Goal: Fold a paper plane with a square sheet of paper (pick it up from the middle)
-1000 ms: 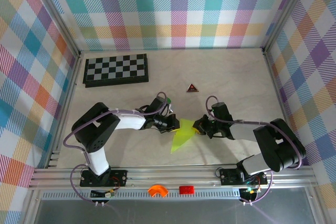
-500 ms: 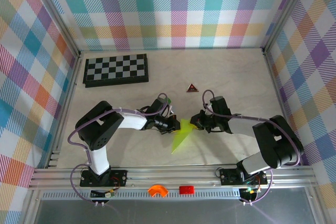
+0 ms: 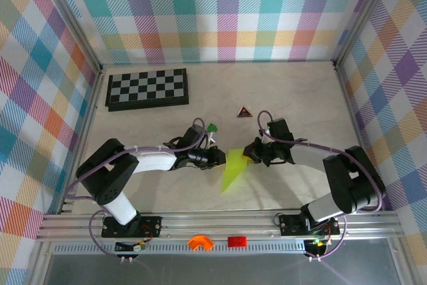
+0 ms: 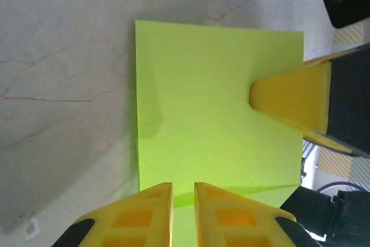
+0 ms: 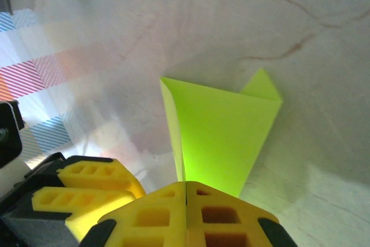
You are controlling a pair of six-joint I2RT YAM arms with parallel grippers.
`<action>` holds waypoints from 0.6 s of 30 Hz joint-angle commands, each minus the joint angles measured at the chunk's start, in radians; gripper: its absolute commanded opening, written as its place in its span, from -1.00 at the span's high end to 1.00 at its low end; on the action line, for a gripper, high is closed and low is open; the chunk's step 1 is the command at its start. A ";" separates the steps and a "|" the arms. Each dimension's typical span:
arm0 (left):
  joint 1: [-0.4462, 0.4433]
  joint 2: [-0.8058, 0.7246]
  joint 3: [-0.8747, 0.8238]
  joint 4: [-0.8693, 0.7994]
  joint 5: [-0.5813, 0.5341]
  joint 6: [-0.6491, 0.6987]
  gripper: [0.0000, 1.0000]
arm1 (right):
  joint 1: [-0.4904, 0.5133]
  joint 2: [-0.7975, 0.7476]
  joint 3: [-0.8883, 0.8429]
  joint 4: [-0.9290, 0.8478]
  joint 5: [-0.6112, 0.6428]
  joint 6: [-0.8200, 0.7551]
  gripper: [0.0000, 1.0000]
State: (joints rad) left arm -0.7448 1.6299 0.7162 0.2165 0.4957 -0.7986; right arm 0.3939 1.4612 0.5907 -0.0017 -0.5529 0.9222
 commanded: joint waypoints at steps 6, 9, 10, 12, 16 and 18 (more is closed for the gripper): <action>-0.002 -0.100 -0.038 -0.036 0.013 0.074 0.62 | -0.015 -0.055 0.031 -0.049 -0.002 -0.003 1.00; -0.002 -0.132 -0.062 -0.036 -0.001 0.094 0.61 | -0.017 -0.039 0.035 -0.044 -0.023 0.001 1.00; -0.002 -0.143 -0.074 -0.024 -0.010 0.096 0.60 | -0.017 -0.033 0.036 -0.041 -0.028 0.001 1.00; -0.002 -0.159 -0.095 -0.007 -0.017 0.096 0.58 | -0.017 -0.024 0.042 -0.043 -0.037 -0.005 1.00; -0.003 -0.199 -0.157 0.048 -0.031 0.075 0.57 | -0.017 0.000 0.035 -0.038 -0.044 0.009 1.00; -0.004 -0.217 -0.182 0.064 -0.036 0.072 0.56 | -0.017 0.004 0.026 -0.021 -0.045 0.023 1.00</action>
State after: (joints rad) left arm -0.7448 1.4502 0.5648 0.2386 0.4770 -0.7330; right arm 0.3847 1.4517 0.6113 -0.0250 -0.5694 0.9298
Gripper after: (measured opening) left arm 0.220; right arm 0.064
